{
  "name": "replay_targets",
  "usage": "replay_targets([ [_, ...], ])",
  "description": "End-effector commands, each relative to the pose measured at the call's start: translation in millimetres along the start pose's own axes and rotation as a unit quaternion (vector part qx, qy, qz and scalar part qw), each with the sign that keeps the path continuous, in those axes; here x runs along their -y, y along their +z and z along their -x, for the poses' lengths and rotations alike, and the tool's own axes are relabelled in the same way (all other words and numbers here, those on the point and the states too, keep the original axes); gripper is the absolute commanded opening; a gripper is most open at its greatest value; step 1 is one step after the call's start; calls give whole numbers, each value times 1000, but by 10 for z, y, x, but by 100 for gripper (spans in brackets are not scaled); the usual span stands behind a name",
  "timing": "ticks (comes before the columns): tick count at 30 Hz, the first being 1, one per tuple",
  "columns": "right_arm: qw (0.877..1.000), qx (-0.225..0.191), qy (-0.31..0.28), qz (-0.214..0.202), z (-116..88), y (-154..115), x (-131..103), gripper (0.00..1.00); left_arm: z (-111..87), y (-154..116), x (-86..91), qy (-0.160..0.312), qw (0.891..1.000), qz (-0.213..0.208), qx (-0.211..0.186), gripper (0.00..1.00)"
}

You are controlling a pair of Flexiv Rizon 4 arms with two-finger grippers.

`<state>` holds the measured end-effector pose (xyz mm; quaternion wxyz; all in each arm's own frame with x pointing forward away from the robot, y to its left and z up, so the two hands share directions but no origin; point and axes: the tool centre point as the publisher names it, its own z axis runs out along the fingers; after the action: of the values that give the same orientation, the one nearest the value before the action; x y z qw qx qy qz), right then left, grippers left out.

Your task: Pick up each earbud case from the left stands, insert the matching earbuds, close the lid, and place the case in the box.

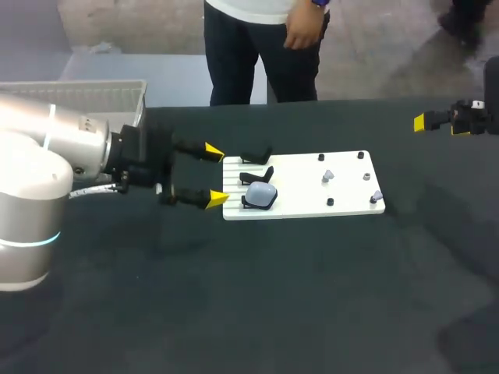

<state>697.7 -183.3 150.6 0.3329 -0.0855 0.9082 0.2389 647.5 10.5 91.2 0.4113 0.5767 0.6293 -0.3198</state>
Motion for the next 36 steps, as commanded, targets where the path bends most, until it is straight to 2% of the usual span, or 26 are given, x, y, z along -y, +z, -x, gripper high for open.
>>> replay_targets([
  [1, 1000, 0, 0, 1, 1, 10, 9, 100, -137, 127, -34, -9, 1000, -3, 14, 100],
  [11, 1000, 0, 0, 1, 1, 10, 9, 100, -250, 383, -25, -13, 1000, 0, 6, 100],
  [30, 1000, 0, 0, 1, 1, 10, 9, 100, -285, 712, 6, -22, 1000, 8, 8, 100],
  [36, 1000, 0, 0, 1, 1, 10, 9, 100, -294, 754, 21, -16, 1000, 2, 22, 94],
])
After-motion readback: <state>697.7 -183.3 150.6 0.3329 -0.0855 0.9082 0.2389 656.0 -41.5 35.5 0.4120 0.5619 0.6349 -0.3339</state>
